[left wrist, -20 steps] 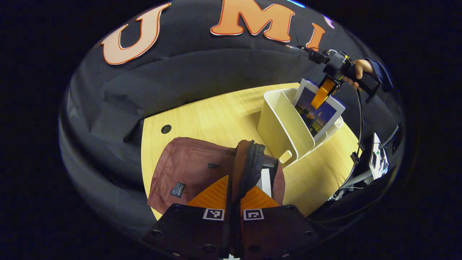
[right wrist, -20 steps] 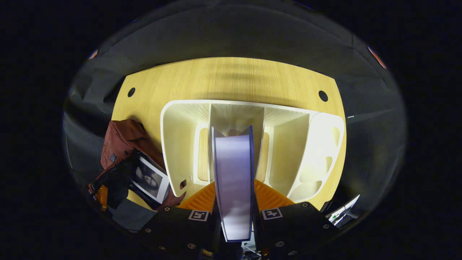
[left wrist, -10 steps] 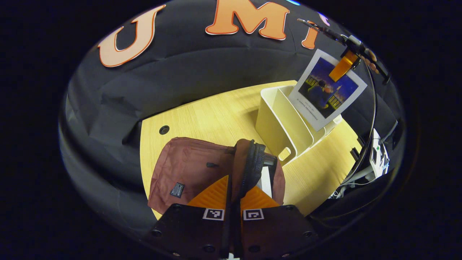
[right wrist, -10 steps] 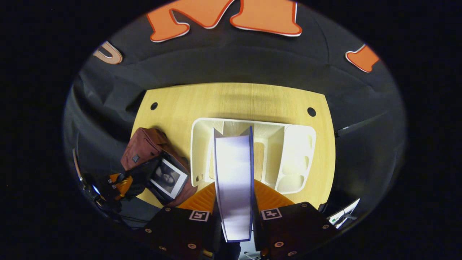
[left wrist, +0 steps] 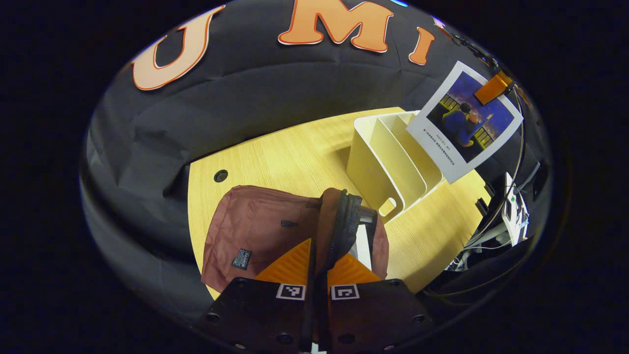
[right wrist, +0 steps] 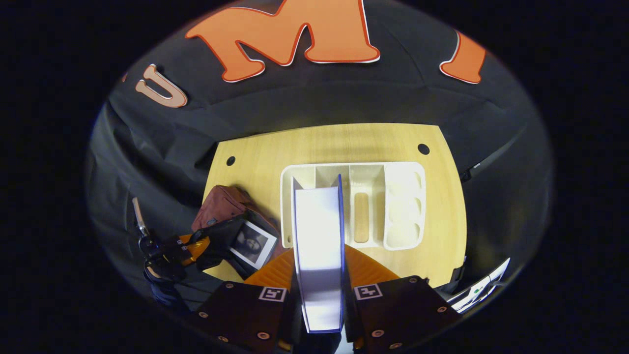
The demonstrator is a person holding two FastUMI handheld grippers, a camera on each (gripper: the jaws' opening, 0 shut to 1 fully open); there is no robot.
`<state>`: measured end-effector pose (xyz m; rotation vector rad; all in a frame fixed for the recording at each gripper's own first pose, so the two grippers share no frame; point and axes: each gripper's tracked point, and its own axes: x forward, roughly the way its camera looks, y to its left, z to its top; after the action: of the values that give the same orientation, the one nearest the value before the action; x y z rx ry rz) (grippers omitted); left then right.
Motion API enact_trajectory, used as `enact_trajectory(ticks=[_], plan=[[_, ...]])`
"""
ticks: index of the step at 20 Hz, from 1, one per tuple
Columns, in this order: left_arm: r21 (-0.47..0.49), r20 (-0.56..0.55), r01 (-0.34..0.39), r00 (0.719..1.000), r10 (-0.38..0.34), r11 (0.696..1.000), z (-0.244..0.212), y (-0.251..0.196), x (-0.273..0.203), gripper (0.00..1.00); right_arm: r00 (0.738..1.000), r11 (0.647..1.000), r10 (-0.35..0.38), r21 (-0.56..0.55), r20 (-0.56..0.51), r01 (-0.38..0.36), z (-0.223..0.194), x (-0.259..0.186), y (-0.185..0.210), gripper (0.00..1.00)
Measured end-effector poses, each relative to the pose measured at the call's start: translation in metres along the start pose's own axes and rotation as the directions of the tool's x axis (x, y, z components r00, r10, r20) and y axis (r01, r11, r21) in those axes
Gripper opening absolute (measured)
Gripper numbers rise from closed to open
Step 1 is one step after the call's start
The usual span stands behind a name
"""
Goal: Open the schoolbag, grab two books from the bookshelf and put them into the schoolbag.
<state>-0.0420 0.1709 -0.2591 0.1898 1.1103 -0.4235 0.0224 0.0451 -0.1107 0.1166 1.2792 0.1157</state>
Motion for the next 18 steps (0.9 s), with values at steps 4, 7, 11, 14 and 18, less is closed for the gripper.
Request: enact_trajectory(ticks=[4, 7, 11, 14, 18], plan=[[0.017, -0.009, 0.007, 1.0, -0.007, 1.0, 0.002, 0.0, -0.001, 0.05, 0.995, 0.994, 0.098, 0.036, 0.013, -0.099, -0.021, 0.017, 0.031, 0.35], [0.027, -0.011, 0.005, 1.0, -0.005, 1.0, 0.005, 0.001, -0.002, 0.05, 0.983, 0.98, 0.181, 0.087, -0.021, -0.179, -0.045, 0.04, 0.06, 0.35], [0.033, -0.016, 0.007, 1.0, -0.006, 0.999, 0.004, 0.001, -0.001, 0.05, 0.974, 0.969, 0.226, 0.112, -0.024, -0.222, -0.064, 0.077, 0.086, 0.35], [0.028, -0.02, 0.004, 1.0, -0.004, 1.0, 0.002, 0.002, -0.003, 0.05, 0.96, 0.947, 0.279, 0.17, -0.024, -0.271, -0.077, 0.104, 0.111, 0.34], [0.024, -0.018, -0.004, 1.0, 0.005, 1.0, 0.003, 0.002, -0.003, 0.05, 0.947, 0.93, 0.32, 0.201, -0.028, -0.308, -0.096, 0.132, 0.138, 0.34]])
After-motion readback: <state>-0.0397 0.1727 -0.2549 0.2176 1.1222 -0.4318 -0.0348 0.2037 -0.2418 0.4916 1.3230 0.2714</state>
